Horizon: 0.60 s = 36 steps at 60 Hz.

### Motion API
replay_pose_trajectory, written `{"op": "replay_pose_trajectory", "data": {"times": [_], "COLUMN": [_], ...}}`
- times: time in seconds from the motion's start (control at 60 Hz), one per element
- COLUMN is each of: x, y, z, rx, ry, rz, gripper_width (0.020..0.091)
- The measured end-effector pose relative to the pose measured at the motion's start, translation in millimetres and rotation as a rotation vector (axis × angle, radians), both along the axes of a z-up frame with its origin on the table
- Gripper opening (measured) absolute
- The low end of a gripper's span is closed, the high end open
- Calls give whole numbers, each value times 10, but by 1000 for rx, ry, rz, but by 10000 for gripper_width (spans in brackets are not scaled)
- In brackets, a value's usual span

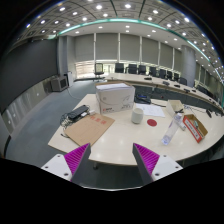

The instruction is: Pour water

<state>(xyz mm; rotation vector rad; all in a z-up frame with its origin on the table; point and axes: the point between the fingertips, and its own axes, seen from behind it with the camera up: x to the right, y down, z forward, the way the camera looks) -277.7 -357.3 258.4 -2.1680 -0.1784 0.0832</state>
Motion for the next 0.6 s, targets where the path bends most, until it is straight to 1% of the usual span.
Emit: {"op": "replay_pose_trajectory", "data": {"times": [0.15,0.3,0.5,0.6], "x": [276,746,1633,2105], "y": [51,82,275,477], "z": [-16,-123,-417,-551], "rx": [18,19,24,51], "ry": [-26,-18,-25,-48], "rz": [-38,-92,-202,-236], "gripper_width": [862,860,862,861]}}
